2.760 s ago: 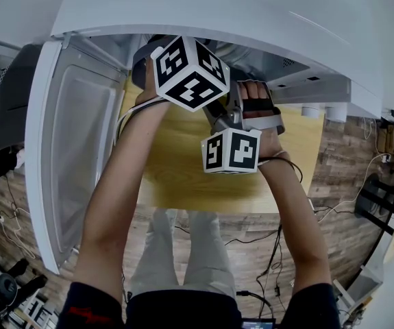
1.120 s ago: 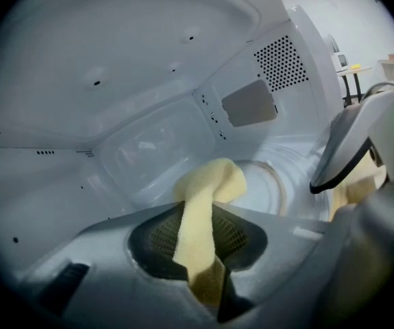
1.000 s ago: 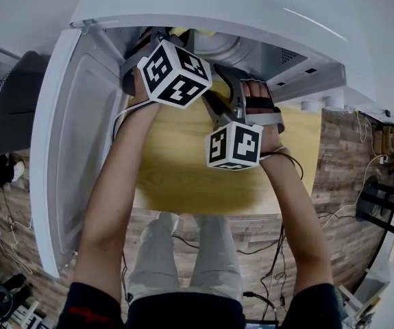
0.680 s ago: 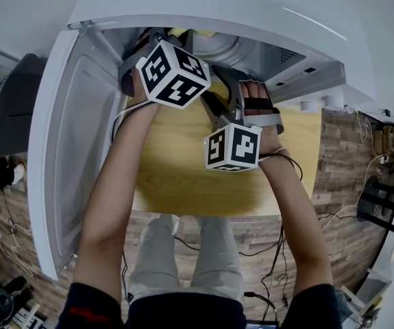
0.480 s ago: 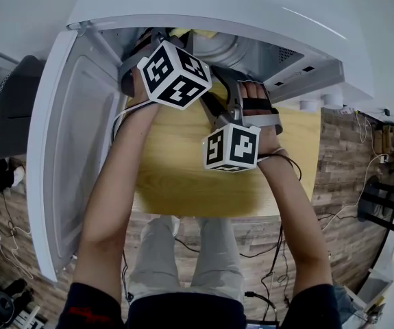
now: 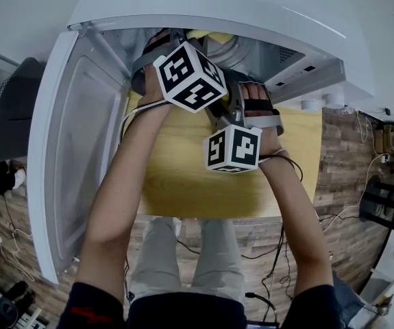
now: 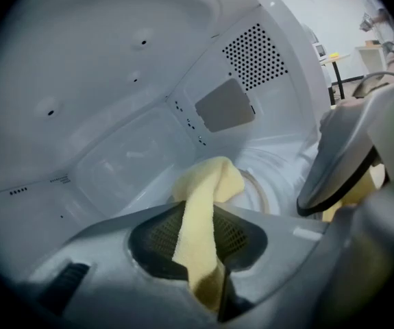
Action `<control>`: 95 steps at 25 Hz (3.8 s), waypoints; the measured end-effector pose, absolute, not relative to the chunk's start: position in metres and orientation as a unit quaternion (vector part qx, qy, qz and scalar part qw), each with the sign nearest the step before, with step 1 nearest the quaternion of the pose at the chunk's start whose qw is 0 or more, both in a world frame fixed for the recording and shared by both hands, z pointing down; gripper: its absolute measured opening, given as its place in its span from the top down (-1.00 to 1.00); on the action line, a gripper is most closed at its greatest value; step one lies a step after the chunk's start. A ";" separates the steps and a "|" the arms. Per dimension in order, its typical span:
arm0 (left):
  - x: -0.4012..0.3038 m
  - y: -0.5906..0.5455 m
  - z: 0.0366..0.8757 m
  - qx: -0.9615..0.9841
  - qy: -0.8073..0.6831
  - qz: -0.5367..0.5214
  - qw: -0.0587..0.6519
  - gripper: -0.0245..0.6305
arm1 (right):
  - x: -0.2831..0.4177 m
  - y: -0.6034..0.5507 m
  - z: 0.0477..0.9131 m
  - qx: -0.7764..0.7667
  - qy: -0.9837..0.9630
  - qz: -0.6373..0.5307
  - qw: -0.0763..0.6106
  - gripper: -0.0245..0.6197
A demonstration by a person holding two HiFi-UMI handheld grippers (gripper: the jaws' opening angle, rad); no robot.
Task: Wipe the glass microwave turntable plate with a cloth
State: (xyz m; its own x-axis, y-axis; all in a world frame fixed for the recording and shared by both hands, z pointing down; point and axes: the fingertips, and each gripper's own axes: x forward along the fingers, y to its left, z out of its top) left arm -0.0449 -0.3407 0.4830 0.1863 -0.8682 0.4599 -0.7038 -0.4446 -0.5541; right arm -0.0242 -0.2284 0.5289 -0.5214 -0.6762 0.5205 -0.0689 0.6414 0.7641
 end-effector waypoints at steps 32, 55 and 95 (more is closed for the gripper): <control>-0.031 -0.338 0.483 -0.776 0.488 -0.379 0.129 0.74 | -0.025 -0.229 0.528 0.245 -0.794 -0.361 0.422 0.07; -0.082 -0.336 0.483 -0.746 0.553 -0.365 0.070 0.73 | -0.023 -0.230 0.528 0.243 -0.794 -0.360 0.425 0.07; -0.067 -0.191 0.440 -0.791 0.529 -0.295 -0.086 0.73 | 0.021 -0.171 0.402 0.396 -0.845 -0.128 0.336 0.88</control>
